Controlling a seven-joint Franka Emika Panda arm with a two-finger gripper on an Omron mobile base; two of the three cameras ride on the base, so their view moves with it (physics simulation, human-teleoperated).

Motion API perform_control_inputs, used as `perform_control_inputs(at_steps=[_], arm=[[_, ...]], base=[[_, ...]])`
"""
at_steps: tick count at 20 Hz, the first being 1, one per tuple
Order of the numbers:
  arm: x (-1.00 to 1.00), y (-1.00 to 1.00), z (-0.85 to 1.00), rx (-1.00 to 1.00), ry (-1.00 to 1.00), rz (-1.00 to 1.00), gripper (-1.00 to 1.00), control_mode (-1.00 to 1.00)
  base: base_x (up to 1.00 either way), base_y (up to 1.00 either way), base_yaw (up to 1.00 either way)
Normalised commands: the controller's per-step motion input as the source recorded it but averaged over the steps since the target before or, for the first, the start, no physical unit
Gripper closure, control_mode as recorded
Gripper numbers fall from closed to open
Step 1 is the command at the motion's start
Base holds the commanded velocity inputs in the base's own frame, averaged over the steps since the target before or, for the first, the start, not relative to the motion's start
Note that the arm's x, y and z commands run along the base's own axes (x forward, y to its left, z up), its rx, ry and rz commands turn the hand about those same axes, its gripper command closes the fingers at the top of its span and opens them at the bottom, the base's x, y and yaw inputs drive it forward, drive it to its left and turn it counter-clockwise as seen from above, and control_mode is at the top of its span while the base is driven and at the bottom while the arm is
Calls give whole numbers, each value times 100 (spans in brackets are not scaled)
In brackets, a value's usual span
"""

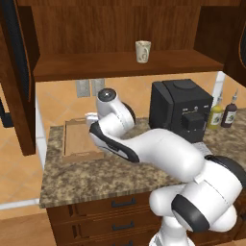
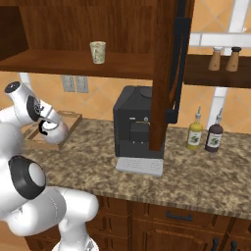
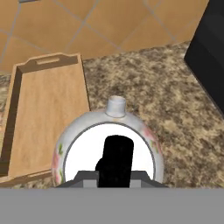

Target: Pick the kettle from the counter and place it on the tray. Then pick the mug from the cabinet and place it on the tray. Then close the cabinet doors.

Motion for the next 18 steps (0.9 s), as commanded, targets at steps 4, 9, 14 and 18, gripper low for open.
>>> perform_control_inputs(at_steps=[4,9,14,18], arm=[[54,36,-4,0,0,-1,100,-100],[63,32,-12,0,0,-6,100,-100],[51,43,-21,0,0,-6,100,-100],[47,29,-11,0,0,-8,100,-100]], base=[[0,0,0],[0,0,0],[0,0,0],[0,0,0]])
